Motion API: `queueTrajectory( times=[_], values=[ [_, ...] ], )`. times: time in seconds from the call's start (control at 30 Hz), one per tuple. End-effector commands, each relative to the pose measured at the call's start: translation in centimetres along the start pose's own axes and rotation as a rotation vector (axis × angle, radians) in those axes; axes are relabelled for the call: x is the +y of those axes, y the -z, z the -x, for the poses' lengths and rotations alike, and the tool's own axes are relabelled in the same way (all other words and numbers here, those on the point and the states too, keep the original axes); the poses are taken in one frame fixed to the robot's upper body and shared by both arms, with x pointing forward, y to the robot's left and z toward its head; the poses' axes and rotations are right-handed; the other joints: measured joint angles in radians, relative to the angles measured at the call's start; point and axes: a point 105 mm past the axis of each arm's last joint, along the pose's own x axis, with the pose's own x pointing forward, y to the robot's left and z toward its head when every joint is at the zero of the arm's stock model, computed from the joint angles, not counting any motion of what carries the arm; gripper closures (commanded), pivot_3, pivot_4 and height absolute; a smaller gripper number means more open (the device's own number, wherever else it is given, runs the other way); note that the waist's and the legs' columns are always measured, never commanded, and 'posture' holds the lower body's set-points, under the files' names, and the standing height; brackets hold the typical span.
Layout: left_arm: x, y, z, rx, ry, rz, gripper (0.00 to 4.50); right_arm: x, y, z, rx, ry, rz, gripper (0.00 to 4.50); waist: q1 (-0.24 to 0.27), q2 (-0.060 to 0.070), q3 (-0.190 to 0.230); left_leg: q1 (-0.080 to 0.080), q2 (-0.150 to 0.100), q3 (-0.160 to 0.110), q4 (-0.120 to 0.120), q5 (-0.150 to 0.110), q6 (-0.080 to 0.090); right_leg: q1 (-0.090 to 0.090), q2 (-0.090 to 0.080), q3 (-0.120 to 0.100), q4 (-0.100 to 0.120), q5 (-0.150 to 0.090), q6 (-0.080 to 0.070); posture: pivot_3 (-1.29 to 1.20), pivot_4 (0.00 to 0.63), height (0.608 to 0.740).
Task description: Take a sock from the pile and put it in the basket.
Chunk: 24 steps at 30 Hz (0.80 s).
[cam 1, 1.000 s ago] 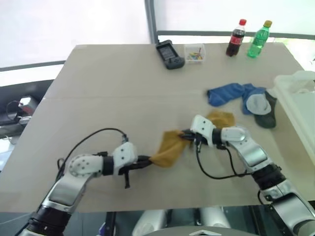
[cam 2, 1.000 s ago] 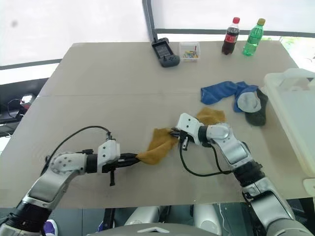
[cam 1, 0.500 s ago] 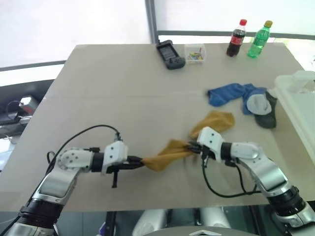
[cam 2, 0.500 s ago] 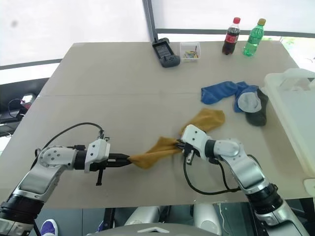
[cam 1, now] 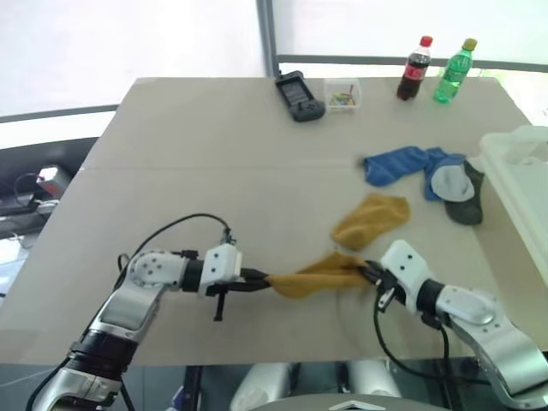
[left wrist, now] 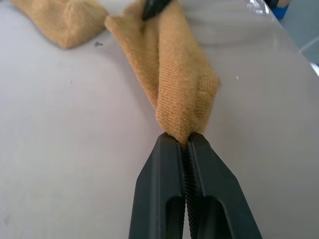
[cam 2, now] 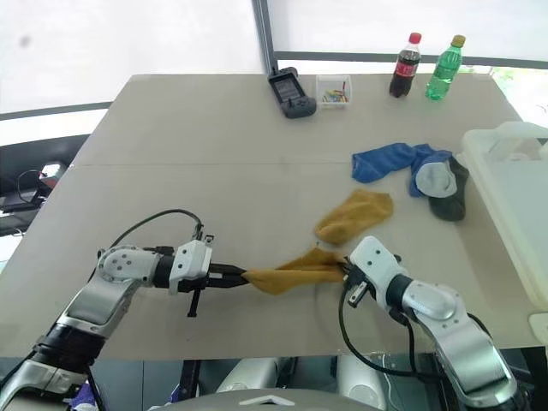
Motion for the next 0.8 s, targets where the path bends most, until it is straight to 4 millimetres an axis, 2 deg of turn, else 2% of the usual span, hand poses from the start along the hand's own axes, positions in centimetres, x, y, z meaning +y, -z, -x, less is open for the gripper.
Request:
queueTrajectory(
  times=[0.03,0.13,0.2,0.27,0.3,0.43,0.57,0.73,0.8],
  values=[
    [0.5,-1.2,0.5,-0.053,0.0,0.036,4.15,-0.9,0.8,0.4,0.048,0.074,-0.003,4.5,-0.002,0.0,0.0,0.0,0.0,0.0,0.0,0.0,0.0,0.0,0.0,0.0,0.0,0.0,0.0,0.0,0.15,0.74],
    [0.6,-1.5,1.0,-0.075,-0.002,0.098,2.99,-0.4,0.2,0.3,0.019,0.054,-0.021,3.4,-0.003,0.0,0.0,0.0,0.0,0.0,0.001,0.0,0.0,0.0,0.0,0.0,0.0,0.0,0.0,0.0,0.15,0.74],
    [1.0,-1.7,1.6,-0.092,-0.059,0.132,1.92,-0.5,0.0,0.4,0.012,0.073,-0.014,2.26,-0.003,0.0,0.0,0.0,0.0,0.0,0.001,0.0,0.0,0.0,0.0,0.0,0.0,0.0,0.0,0.0,0.15,0.74],
    [0.6,-1.9,2.3,-0.117,-0.074,0.195,1.06,-0.5,-0.1,0.7,0.003,0.082,-0.028,1.41,-0.003,0.0,0.0,0.0,0.0,0.0,0.001,0.0,0.0,0.0,0.001,0.0,0.0,0.0,0.0,0.0,0.15,0.74],
    [0.4,-2.2,2.7,-0.138,-0.08,0.225,1.05,-0.3,-0.4,1.1,-0.011,0.067,-0.042,1.05,-0.007,-0.001,0.0,0.0,0.0,0.0,0.001,0.0,0.0,0.0,0.001,0.0,0.0,0.0,0.0,0.0,0.15,0.74],
    [0.0,-3.2,2.7,-0.198,-0.081,0.272,1.05,-0.7,-1.1,2.0,-0.04,0.06,-0.064,1.05,-0.002,0.0,0.0,0.0,0.0,0.0,0.0,0.0,0.0,0.0,0.001,0.001,-0.001,0.0,0.0,0.0,0.15,0.74],
    [-0.4,-3.9,-0.6,-0.205,0.008,0.232,1.05,-2.7,-2.2,2.2,-0.082,0.109,-0.011,1.05,0.0,0.0,0.0,0.001,0.0,0.0,0.002,0.0,0.0,0.001,0.0,0.0,0.0,0.002,0.001,0.0,0.15,0.74],
    [-0.9,-4.6,-5.0,-0.19,0.146,0.132,1.05,-2.1,-2.8,1.2,-0.113,0.022,0.087,1.05,-0.002,0.0,0.0,0.0,0.0,0.0,0.003,0.0,0.0,0.001,0.0,0.0,0.0,0.002,0.001,0.0,0.15,0.74],
    [-1.2,-5.0,-6.5,-0.169,0.221,0.099,1.56,-1.5,-3.1,0.7,-0.138,-0.034,0.085,1.58,-0.002,-0.001,0.0,-0.001,0.0,0.0,0.003,0.0,0.0,0.001,0.0,0.0,-0.001,0.002,0.001,0.0,0.15,0.74]
  ],
)
